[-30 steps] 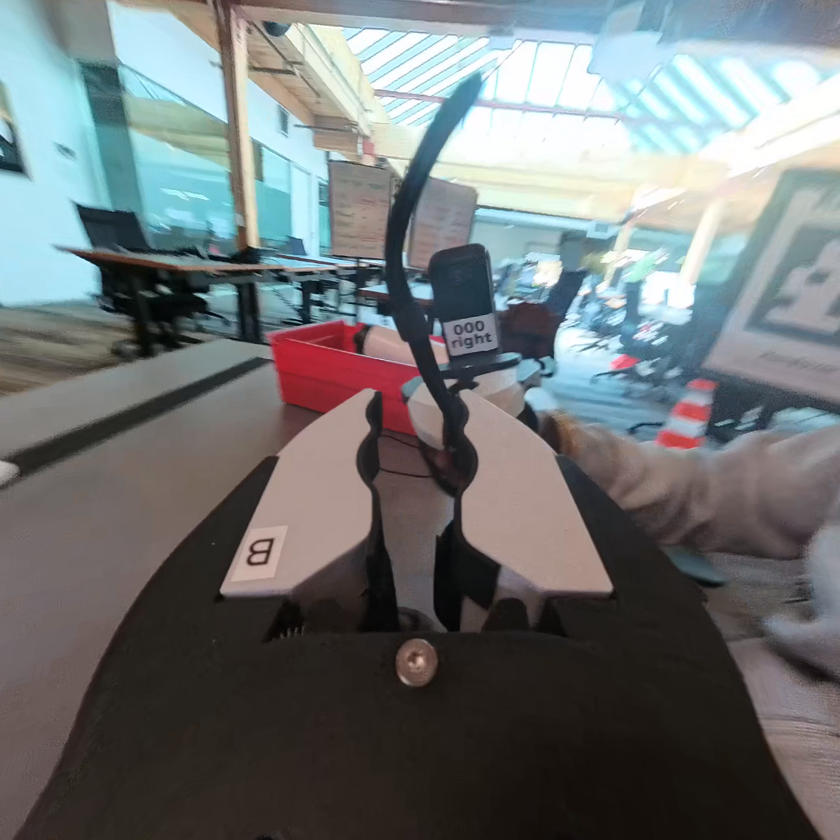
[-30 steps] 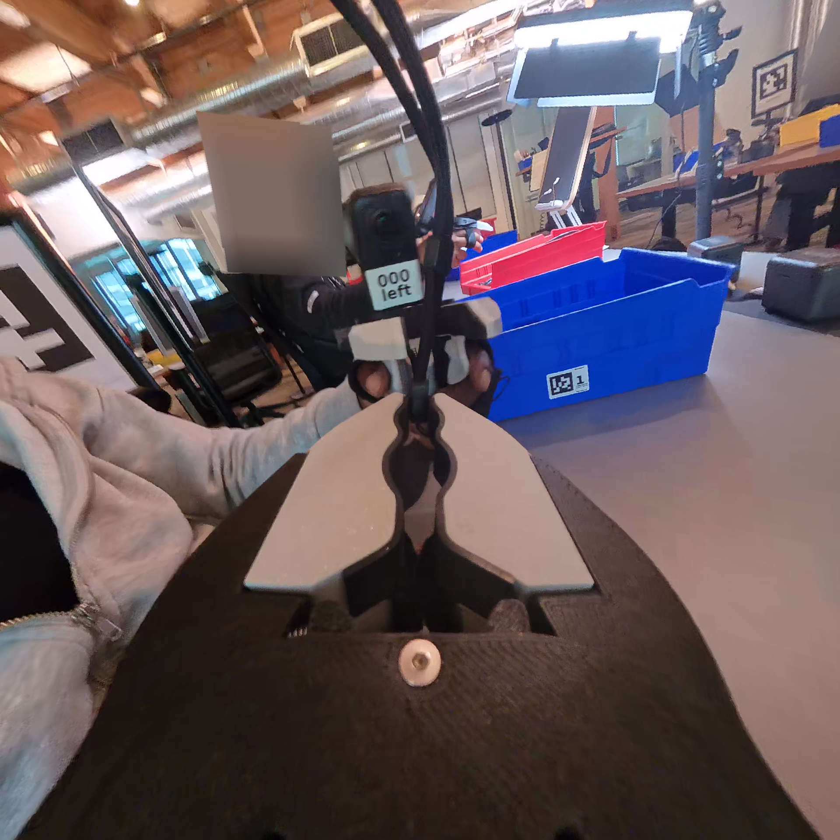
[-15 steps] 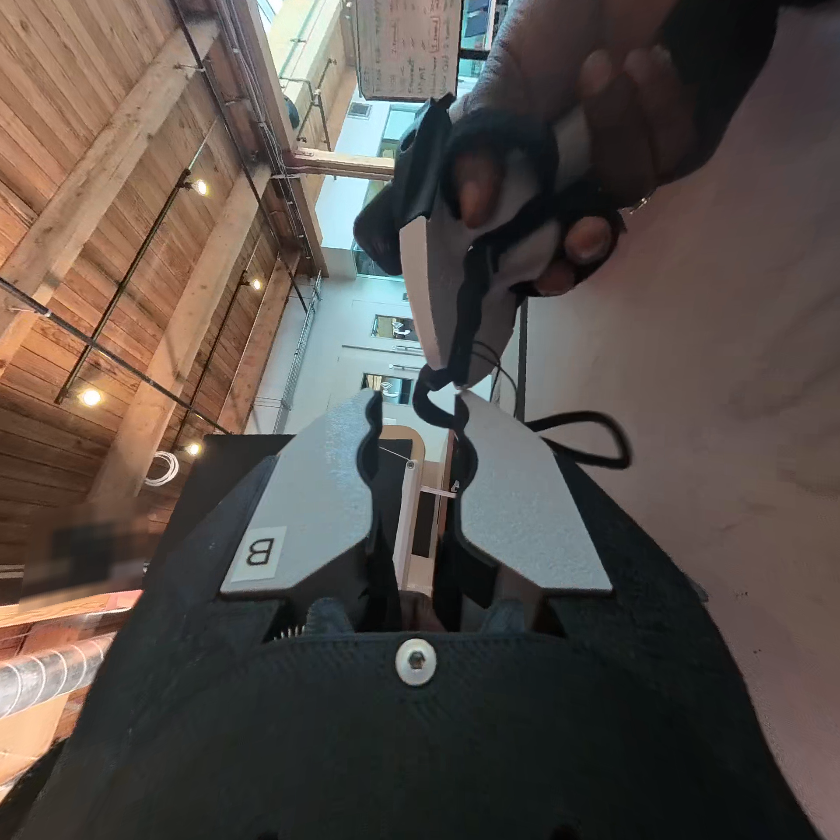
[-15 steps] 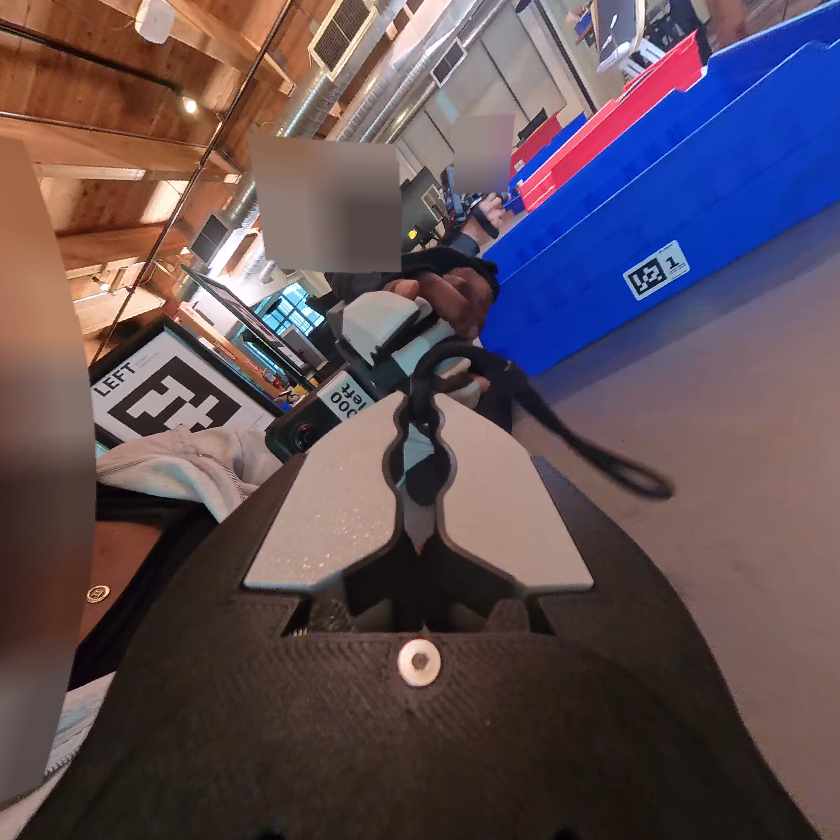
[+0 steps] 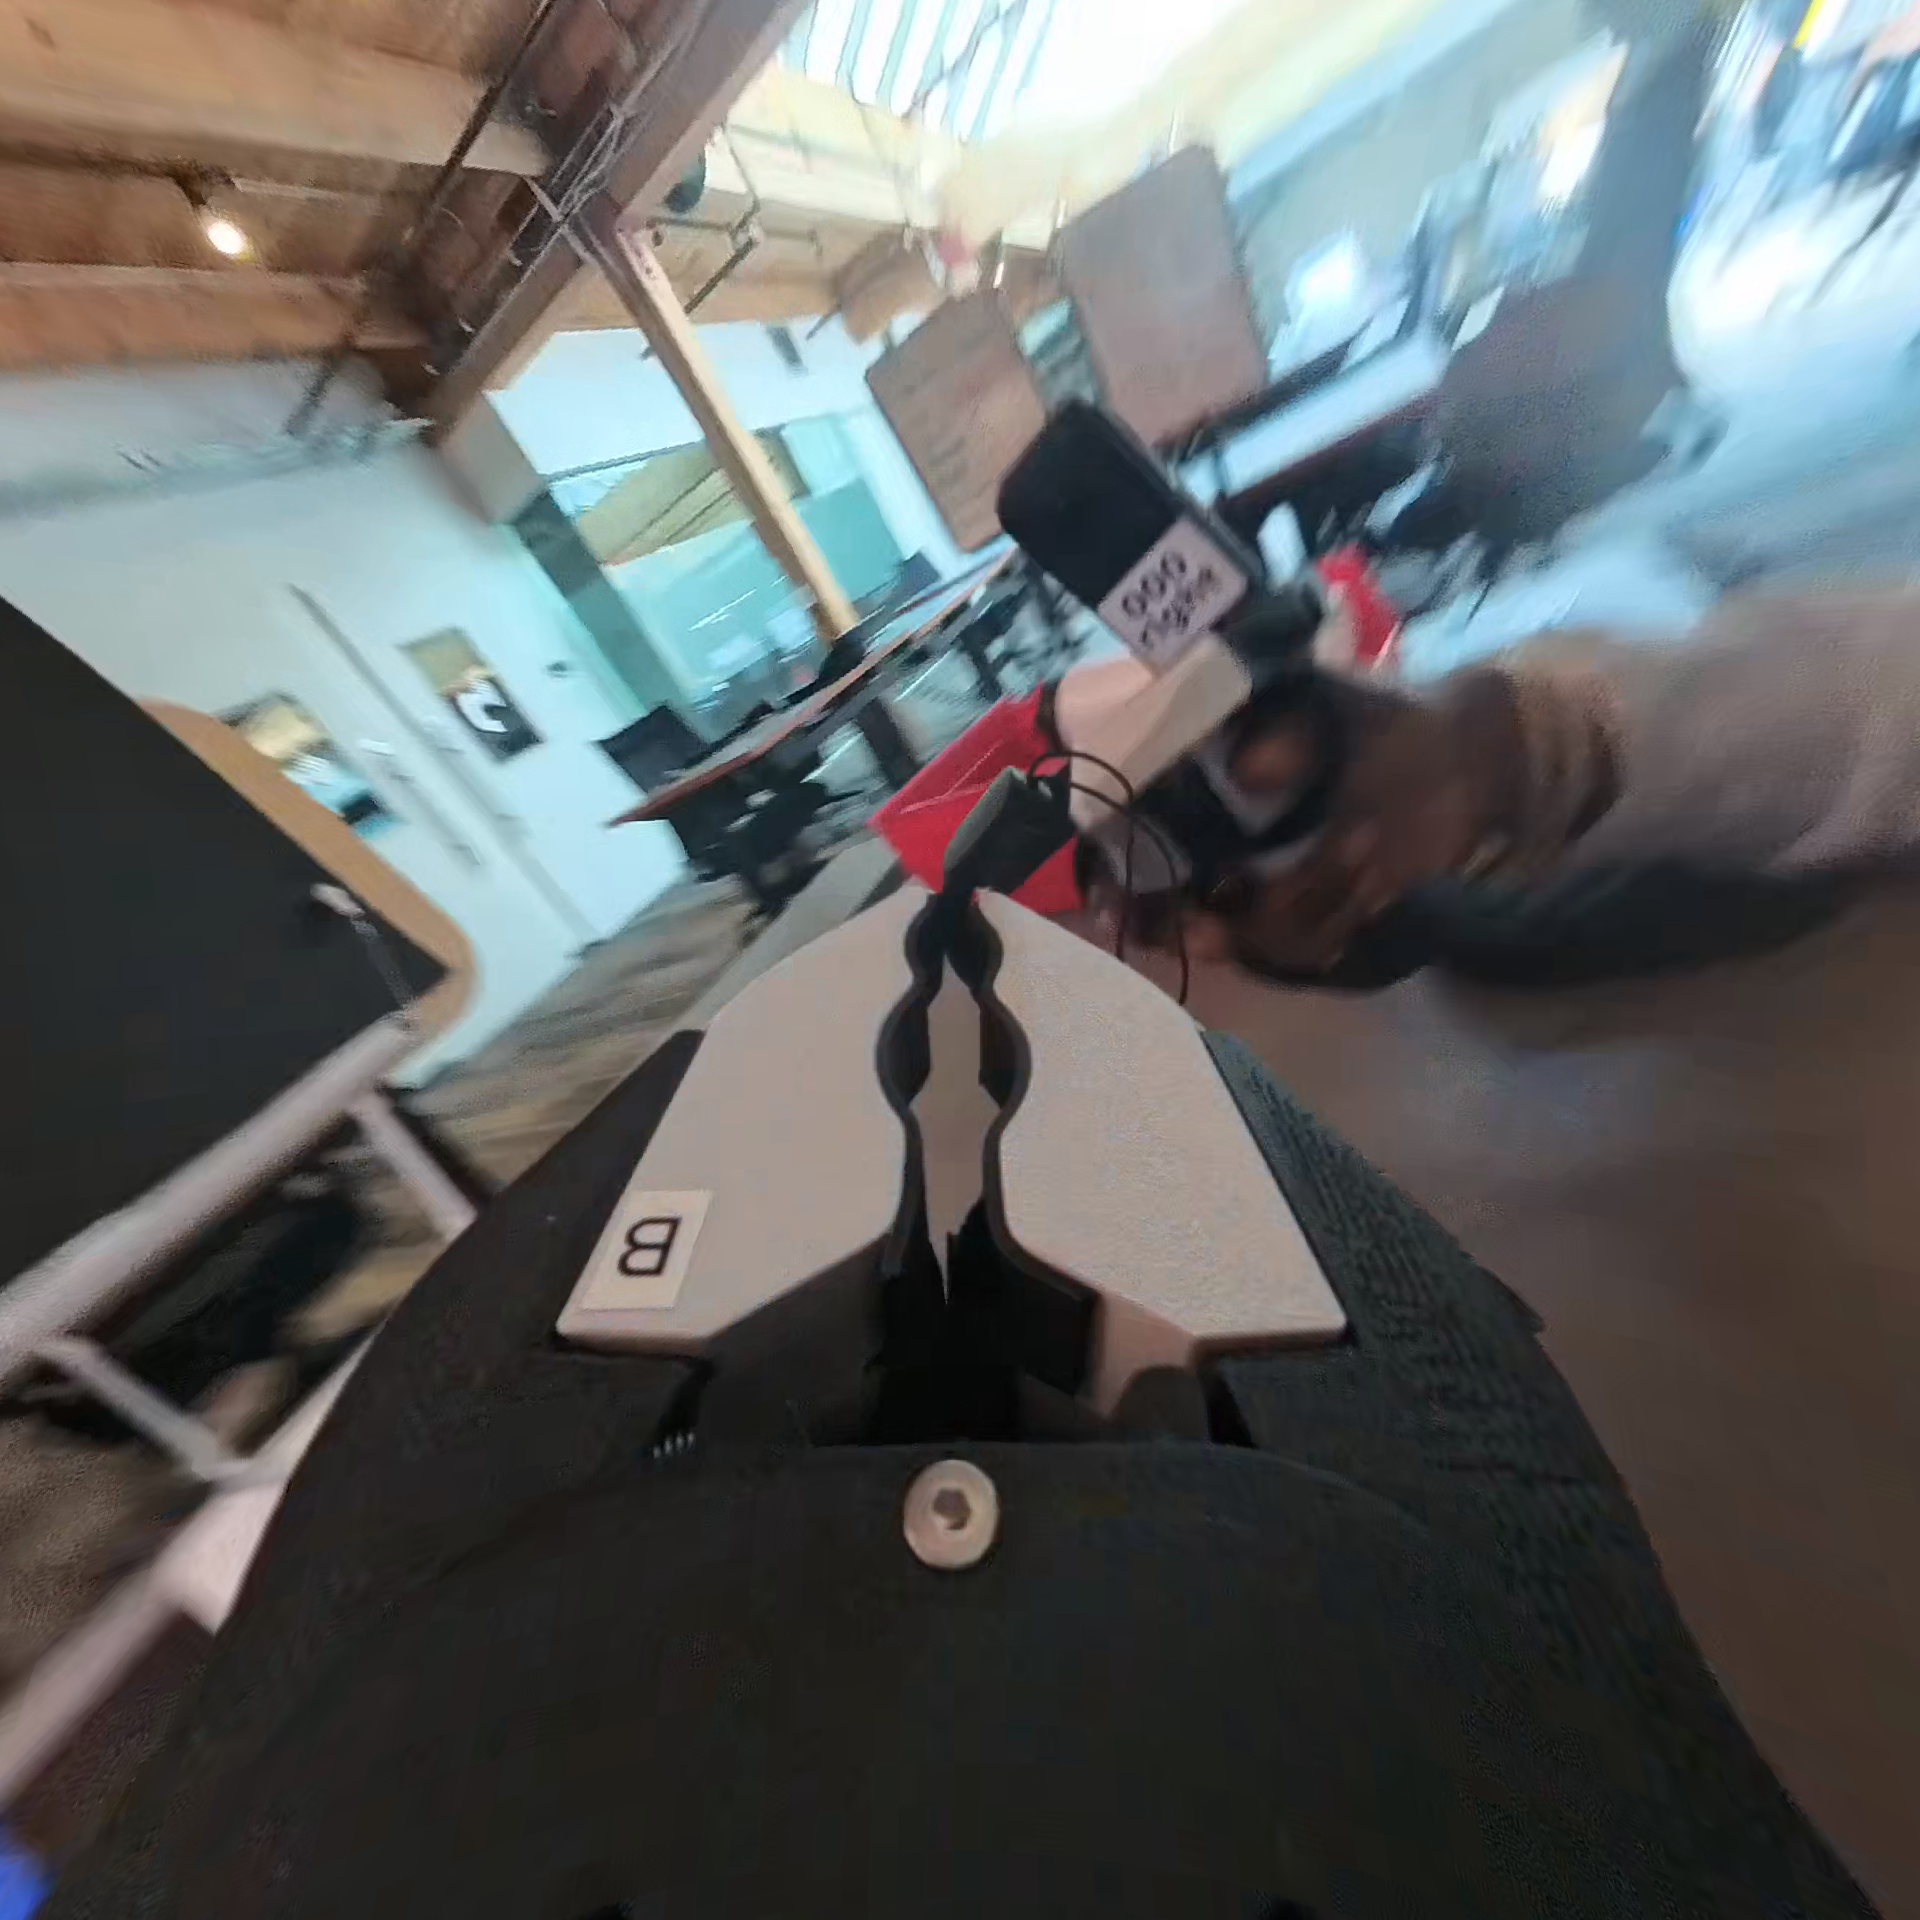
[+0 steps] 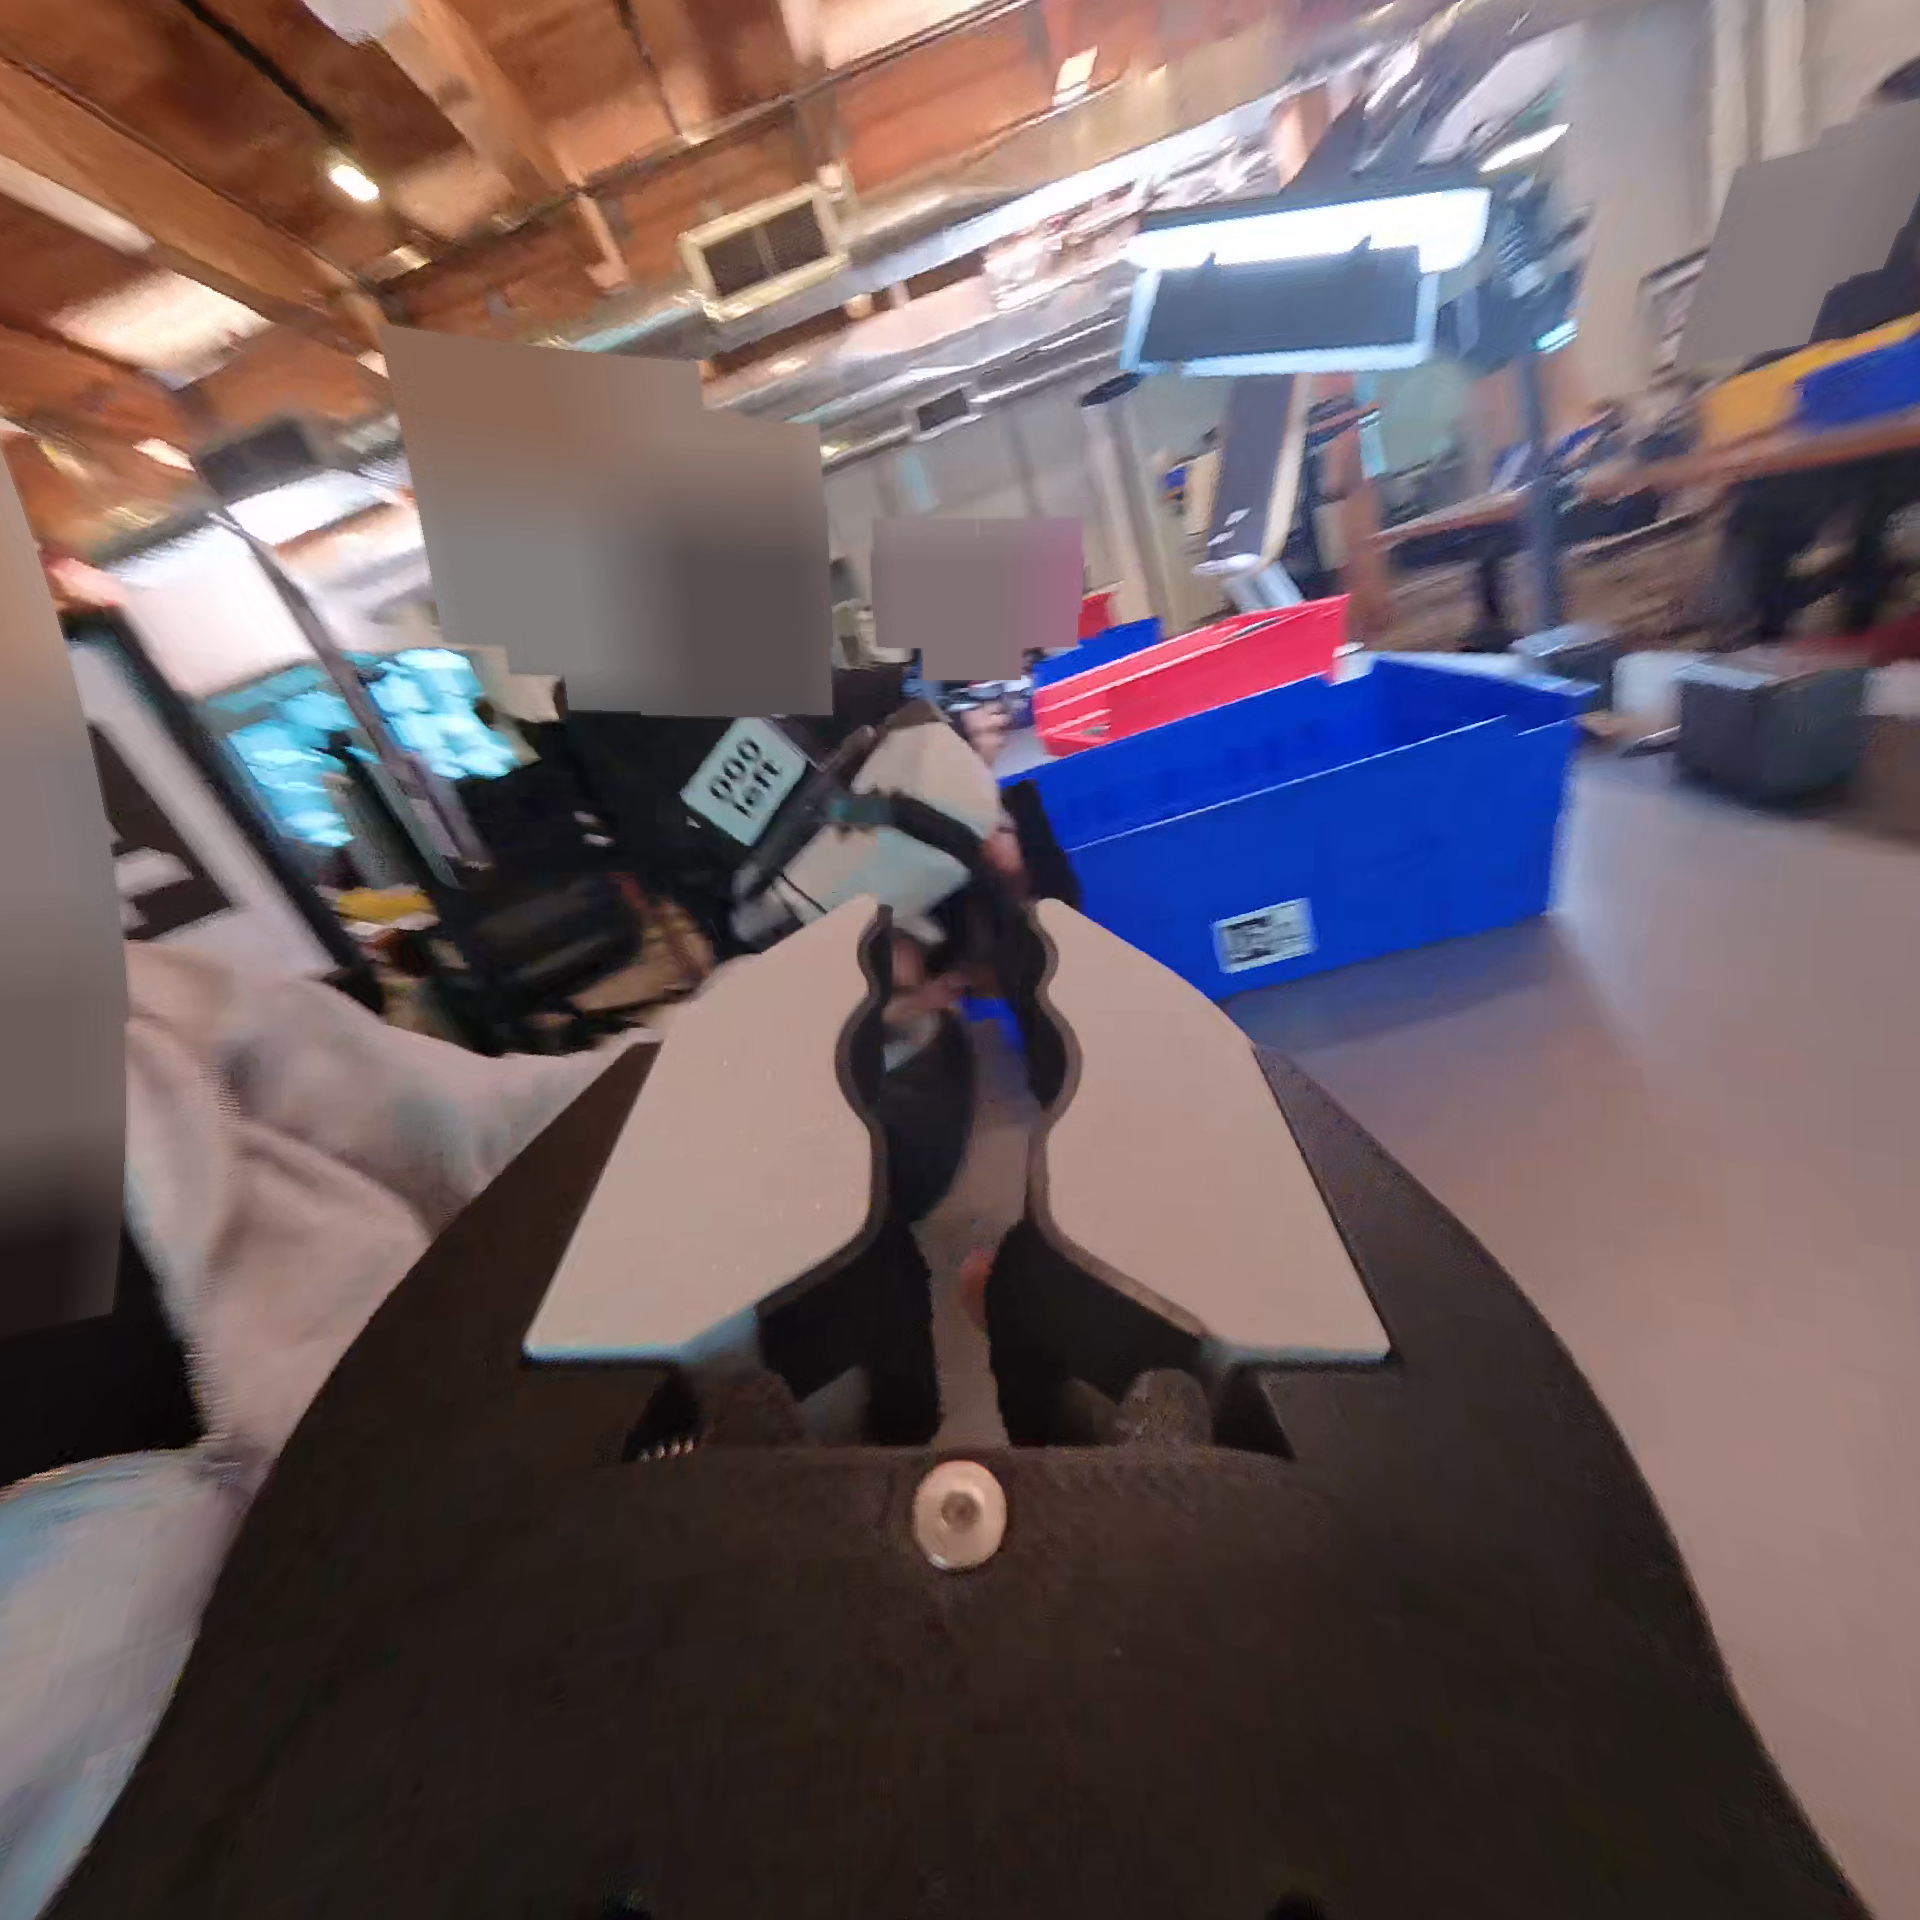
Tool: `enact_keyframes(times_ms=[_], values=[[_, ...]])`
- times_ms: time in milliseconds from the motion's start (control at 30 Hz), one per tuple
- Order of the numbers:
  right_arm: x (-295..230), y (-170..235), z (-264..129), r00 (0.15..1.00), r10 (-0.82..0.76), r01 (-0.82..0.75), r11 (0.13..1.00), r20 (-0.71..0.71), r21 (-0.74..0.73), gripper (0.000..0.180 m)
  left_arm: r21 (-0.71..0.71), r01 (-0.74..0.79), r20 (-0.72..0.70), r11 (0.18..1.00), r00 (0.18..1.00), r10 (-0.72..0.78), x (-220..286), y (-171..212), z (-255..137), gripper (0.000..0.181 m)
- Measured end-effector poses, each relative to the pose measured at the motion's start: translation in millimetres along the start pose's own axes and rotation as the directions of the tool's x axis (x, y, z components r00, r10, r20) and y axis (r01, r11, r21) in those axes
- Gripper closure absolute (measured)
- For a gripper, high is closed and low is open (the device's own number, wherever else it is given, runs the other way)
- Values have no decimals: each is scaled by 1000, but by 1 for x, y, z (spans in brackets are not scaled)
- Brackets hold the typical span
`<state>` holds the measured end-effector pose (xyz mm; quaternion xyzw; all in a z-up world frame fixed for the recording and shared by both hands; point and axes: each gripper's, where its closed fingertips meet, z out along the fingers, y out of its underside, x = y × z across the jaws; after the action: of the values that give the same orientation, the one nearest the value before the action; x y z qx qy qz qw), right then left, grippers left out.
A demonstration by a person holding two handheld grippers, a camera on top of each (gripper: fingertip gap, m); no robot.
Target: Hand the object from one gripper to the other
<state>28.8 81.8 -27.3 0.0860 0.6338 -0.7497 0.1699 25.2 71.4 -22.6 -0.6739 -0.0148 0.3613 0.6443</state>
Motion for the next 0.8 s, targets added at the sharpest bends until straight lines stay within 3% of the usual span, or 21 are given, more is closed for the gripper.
enact_keyframes(times_ms=[133, 267, 333, 433, 533, 633, 700, 800], values=[[5, 13, 2, 977, -200, 190, 975, -76, -116, 153, 42, 293, -162, 955, 945, -283, 8, -5, -2, 177], [-5, 28, 11, 962, -271, 263, 948, -21, -179, 157, 52, 419, -305, 907, 871, -385, 24, -13, -3, 177], [-10, 35, 12, 969, -246, 246, 947, 28, -206, 171, 42, 442, -332, 896, 852, -405, 26, -13, -3, 177], [-14, 37, 13, 979, -195, 204, 956, 64, -213, 173, 53, 471, -310, 880, 846, -434, 23, -13, -2, 175], [-12, 23, 9, 987, -158, 162, 978, 41, -134, 173, 26, 514, -289, 857, 825, -486, 19, -7, -1, 153], [-9, 8, 3, 989, -145, 145, 988, 10, -47, 174, -82, 549, -314, 832, 778, -544, 30, 4, 4, 147], [-10, 3, 2, 988, -156, 156, 988, 9, -16, 174, -125, 553, -325, 824, 762, -560, 39, 10, 8, 148], [-13, 4, 4, 986, -163, 163, 986, 18, -12, 174, -152, 546, -326, 824, 759, -564, 46, 15, 13, 167]])
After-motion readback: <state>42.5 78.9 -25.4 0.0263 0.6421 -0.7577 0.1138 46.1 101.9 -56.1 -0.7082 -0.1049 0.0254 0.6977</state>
